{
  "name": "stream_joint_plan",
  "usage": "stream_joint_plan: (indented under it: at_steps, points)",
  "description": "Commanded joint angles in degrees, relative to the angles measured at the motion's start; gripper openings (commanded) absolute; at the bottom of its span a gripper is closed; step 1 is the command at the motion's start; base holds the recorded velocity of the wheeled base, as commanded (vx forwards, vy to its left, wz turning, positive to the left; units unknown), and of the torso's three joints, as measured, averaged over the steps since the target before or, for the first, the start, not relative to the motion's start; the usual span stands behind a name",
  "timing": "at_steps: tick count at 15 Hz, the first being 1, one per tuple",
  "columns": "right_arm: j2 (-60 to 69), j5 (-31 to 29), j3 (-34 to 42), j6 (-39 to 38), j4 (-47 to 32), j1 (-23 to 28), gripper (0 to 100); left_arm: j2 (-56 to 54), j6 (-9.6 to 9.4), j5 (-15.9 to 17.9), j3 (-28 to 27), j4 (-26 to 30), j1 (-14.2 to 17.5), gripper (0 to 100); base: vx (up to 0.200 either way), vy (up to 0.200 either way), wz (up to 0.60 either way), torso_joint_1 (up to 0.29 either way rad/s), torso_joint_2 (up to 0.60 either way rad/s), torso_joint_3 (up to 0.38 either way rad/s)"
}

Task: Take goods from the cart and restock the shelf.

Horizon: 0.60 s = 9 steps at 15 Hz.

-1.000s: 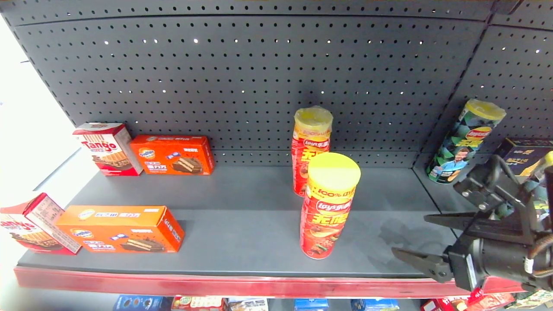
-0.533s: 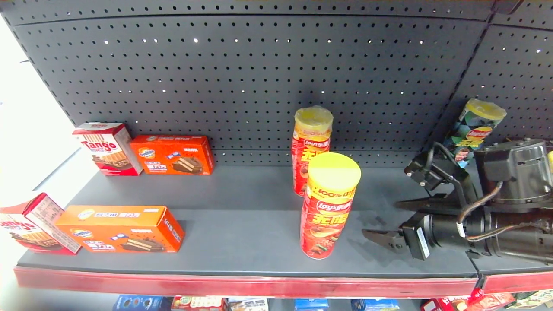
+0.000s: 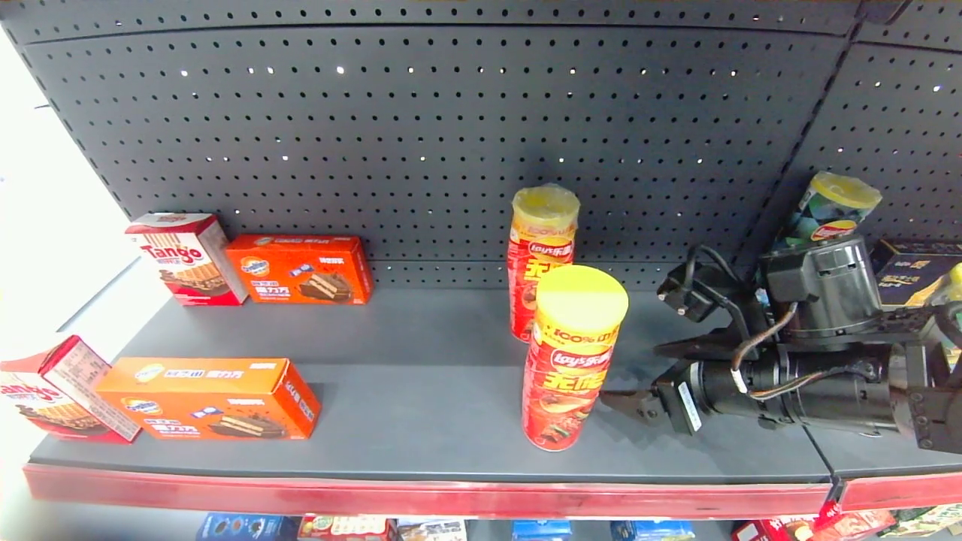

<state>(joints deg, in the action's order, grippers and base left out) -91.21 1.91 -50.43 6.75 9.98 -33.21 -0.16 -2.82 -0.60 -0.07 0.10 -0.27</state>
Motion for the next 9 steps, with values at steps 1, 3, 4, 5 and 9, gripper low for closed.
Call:
stream_joint_plan:
  at_steps: [1, 3, 4, 5, 9]
  points:
    - [-1.3, 0.0, -0.6, 0.0, 0.0, -0.7, 100, 0.2, 0.0, 0.0, 0.0, 0.0, 0.0, 100, 0.0, 0.0, 0.0, 0.0, 0.0, 0.0]
    - [-1.8, 0.0, -0.6, 0.0, 0.0, -1.2, 100, 0.2, 0.27, 0.0, 0.0, 0.0, 0.0, 100, 0.0, 0.0, 0.0, 0.0, 0.0, 0.0]
    - [-1.8, 0.0, -0.6, 0.0, 0.0, -1.4, 100, 0.2, 0.53, 0.0, 0.0, 0.0, 0.0, 100, 0.0, 0.0, 0.0, 0.0, 0.0, 0.0]
    - [-1.8, 0.0, -0.9, 0.0, 0.0, -1.7, 100, 0.2, 0.79, 0.0, 0.0, 0.0, 0.0, 100, 0.0, 0.0, 0.0, 0.0, 0.0, 0.0]
    - [-1.0, 0.0, -0.3, -0.1, 0.0, -1.2, 100, 0.2, 0.79, 0.0, 0.0, 0.0, 0.0, 100, 0.0, 0.0, 0.0, 0.0, 0.0, 0.0]
